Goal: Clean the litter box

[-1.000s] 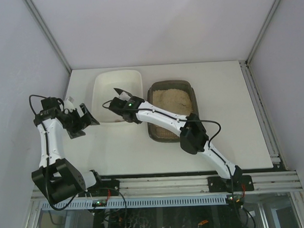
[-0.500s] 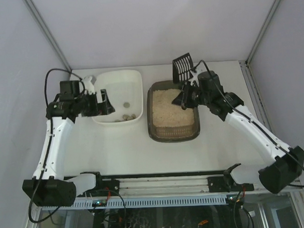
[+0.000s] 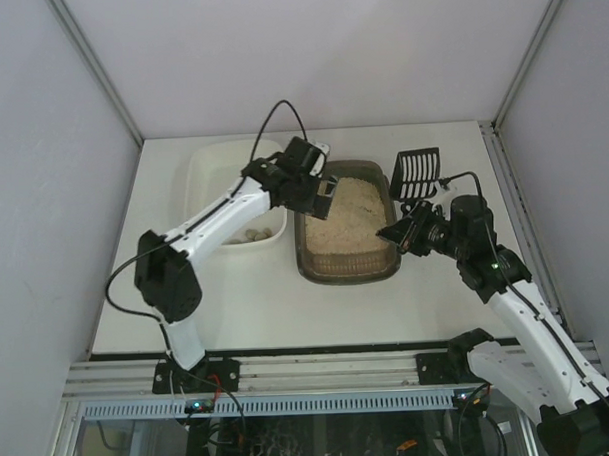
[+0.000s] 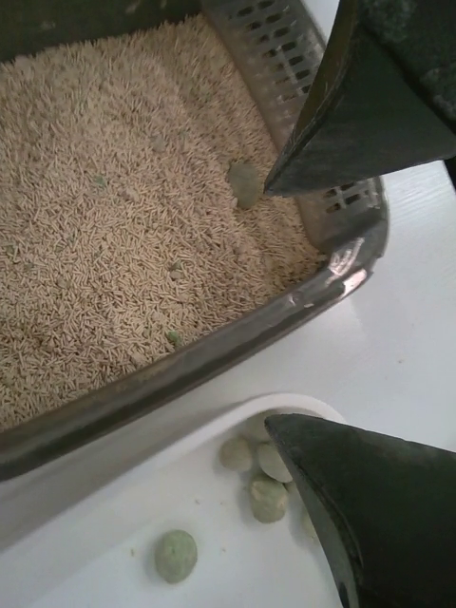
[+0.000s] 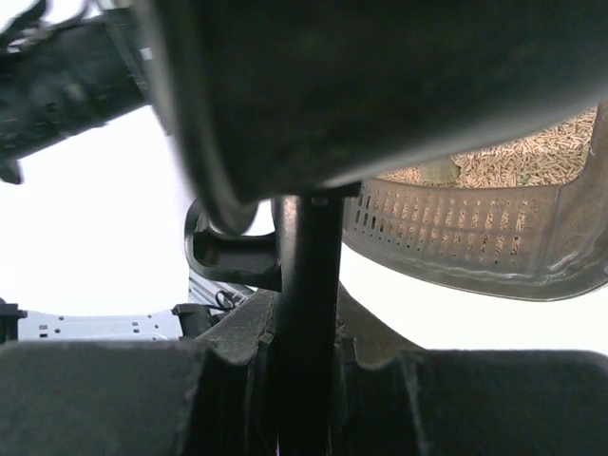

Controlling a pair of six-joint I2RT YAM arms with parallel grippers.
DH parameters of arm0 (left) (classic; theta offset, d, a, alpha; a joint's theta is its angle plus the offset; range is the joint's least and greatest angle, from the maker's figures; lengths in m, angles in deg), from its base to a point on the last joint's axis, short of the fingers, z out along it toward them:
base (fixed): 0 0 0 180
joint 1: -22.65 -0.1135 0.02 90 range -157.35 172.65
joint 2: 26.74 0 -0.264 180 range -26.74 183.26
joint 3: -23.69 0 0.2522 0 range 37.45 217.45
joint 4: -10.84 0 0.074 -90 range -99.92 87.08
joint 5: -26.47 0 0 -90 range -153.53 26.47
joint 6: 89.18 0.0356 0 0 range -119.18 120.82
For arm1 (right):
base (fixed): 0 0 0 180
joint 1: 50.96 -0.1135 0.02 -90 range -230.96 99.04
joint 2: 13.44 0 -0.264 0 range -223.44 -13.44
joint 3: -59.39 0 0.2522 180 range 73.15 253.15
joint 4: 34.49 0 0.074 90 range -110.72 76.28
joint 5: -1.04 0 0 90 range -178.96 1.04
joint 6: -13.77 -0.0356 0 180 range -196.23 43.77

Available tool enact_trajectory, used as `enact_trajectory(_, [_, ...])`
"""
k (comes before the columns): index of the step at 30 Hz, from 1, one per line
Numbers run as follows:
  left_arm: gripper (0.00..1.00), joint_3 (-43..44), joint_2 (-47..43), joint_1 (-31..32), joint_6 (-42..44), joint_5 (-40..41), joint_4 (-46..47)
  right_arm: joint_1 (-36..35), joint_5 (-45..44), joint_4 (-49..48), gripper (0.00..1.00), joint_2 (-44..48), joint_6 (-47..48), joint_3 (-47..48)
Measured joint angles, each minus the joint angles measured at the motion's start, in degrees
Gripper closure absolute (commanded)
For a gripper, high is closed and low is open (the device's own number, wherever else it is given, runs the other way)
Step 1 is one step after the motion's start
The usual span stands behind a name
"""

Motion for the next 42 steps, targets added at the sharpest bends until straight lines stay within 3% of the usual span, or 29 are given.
enact_trajectory(5, [0.0, 3.9, 7.6, 3.0, -5.2, 8.7, -3.0, 1.7, 0.1, -1.4, 1.0, 1.9, -0.7, -1.5])
enact_trajectory(10, [0.05, 6.0, 8.6, 2.2, -11.1, 15.3, -5.2, 3.2, 0.5, -3.3, 1.0, 1.9, -1.1, -3.5])
enact_trajectory(15, [0.16, 8.1, 10.5, 0.9, -13.8, 14.6, -6.4, 4.1, 1.7, -5.9, 1.0, 1.3, -2.7, -6.4])
enact_trajectory(24, [0.21, 10.3, 18.1, 0.2, -14.5, 9.9, -6.3, 4.3, 2.1, -7.9, 1.0, 1.0, -3.5, -7.0])
enact_trajectory(31, [0.58, 12.3, 21.2, -0.3, -12.8, 8.8, -4.6, 4.4, 2.1, -8.7, 1.0, 1.0, -3.5, -7.4])
enact_trajectory(36, [0.67, 12.7, 22.5, -0.9, -9.0, 9.6, -4.1, 4.6, 2.0, -8.8, 1.0, 1.5, -3.6, -7.9])
enact_trajectory(42, [0.99, 12.9, 22.8, -0.8, -4.8, 10.3, -3.0, 5.8, 1.7, -8.8, 1.0, 5.1, -4.3, -8.0])
